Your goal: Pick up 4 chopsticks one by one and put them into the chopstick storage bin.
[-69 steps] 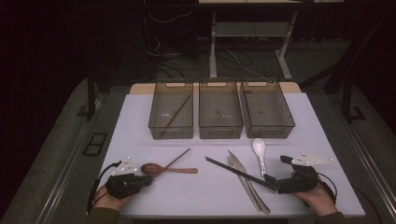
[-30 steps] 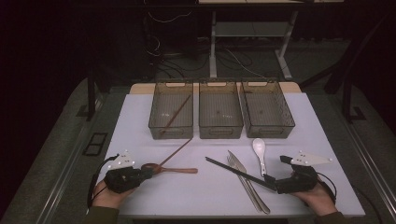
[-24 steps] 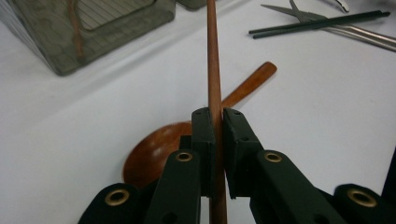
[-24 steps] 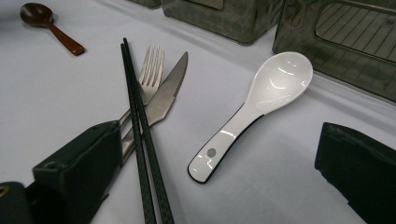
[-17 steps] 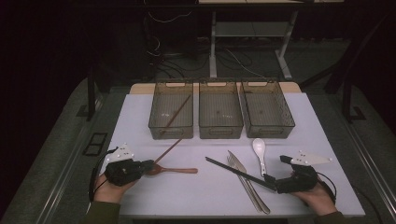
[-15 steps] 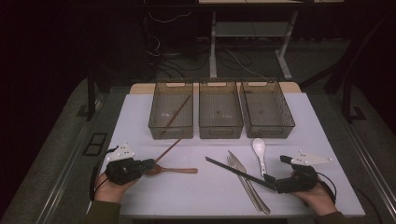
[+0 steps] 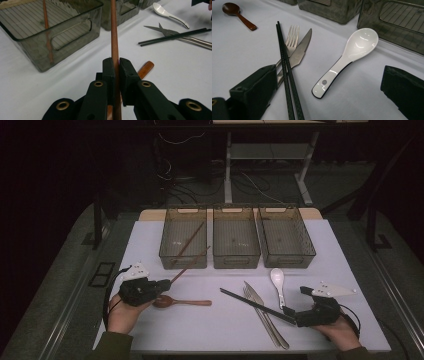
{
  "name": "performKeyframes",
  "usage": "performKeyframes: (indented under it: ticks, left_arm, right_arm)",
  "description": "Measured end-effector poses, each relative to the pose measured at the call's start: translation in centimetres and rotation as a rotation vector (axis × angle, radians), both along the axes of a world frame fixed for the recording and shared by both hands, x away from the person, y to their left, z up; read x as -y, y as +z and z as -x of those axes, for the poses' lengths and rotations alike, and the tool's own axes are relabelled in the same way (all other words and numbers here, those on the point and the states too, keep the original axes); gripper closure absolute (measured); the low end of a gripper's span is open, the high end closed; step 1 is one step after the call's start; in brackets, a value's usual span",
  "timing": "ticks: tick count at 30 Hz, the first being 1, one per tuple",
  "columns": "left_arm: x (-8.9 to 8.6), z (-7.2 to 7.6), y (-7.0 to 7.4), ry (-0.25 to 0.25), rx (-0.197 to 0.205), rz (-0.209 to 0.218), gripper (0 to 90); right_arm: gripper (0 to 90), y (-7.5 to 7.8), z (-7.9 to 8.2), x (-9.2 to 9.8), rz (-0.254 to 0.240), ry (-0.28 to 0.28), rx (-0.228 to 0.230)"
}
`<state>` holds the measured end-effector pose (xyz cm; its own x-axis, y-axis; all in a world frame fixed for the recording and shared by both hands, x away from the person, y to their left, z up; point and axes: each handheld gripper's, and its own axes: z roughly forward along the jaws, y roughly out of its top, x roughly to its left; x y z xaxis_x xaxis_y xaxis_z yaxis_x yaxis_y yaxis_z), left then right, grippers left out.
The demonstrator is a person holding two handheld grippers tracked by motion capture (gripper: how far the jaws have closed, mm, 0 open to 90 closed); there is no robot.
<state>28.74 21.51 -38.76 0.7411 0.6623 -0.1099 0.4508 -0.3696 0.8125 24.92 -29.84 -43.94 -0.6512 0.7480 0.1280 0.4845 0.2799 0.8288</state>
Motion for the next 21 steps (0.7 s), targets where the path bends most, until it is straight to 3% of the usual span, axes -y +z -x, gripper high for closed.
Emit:
performKeyframes:
  ticks: [9, 21]
  left_arm:
    - [0.1, -1.8, 0.8, 0.026, 0.005, 0.020, 82.8]
    - [1.2, -4.6, 1.8, 0.057, 0.015, 0.012, 82.7]
  right_arm:
    - [0.6, 0.0, 0.0, 0.0, 0.002, -0.001, 0.000]
    - [0.6, 0.0, 0.1, 0.1, -0.005, -0.006, -0.002]
